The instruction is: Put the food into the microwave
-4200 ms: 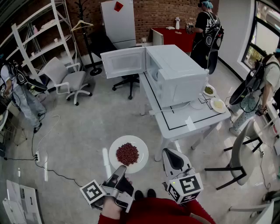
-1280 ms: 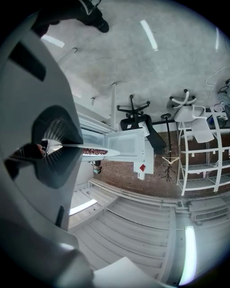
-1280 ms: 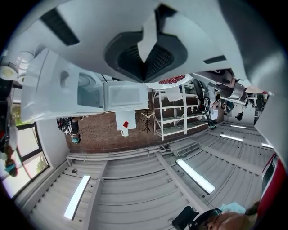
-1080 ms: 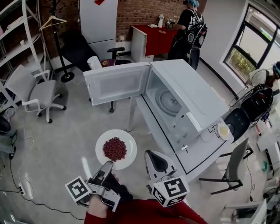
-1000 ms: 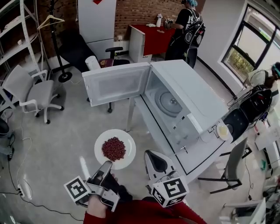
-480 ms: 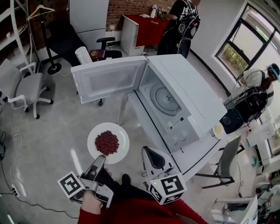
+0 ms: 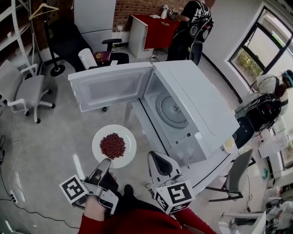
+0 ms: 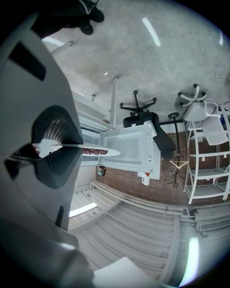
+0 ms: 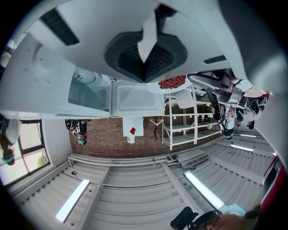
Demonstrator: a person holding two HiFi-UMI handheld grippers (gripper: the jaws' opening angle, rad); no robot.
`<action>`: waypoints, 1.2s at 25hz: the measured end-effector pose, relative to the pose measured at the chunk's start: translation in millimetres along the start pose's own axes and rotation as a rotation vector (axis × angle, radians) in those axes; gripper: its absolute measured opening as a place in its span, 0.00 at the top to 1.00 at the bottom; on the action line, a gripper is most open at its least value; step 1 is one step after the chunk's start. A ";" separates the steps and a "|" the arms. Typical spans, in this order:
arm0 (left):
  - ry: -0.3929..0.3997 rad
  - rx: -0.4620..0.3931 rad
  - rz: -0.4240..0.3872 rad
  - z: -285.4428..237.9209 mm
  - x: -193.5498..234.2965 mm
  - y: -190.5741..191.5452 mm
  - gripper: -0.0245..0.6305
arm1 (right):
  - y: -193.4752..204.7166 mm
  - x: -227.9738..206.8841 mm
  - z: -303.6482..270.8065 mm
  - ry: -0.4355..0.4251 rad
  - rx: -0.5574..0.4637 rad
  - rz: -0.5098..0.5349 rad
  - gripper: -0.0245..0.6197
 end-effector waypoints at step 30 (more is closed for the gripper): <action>0.021 0.415 -0.020 -92.8 96.4 118.9 0.93 | 111.7 -49.3 83.5 0.344 0.137 0.016 0.94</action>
Point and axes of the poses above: the fingertips, and each gripper's own axes: z backward along the fingers, x to its left, y out of its underside, the point moved 9 cm from there along z, backward along the fingers, and after that the axes turned 4 degrees about z, right-handed, at the moved point
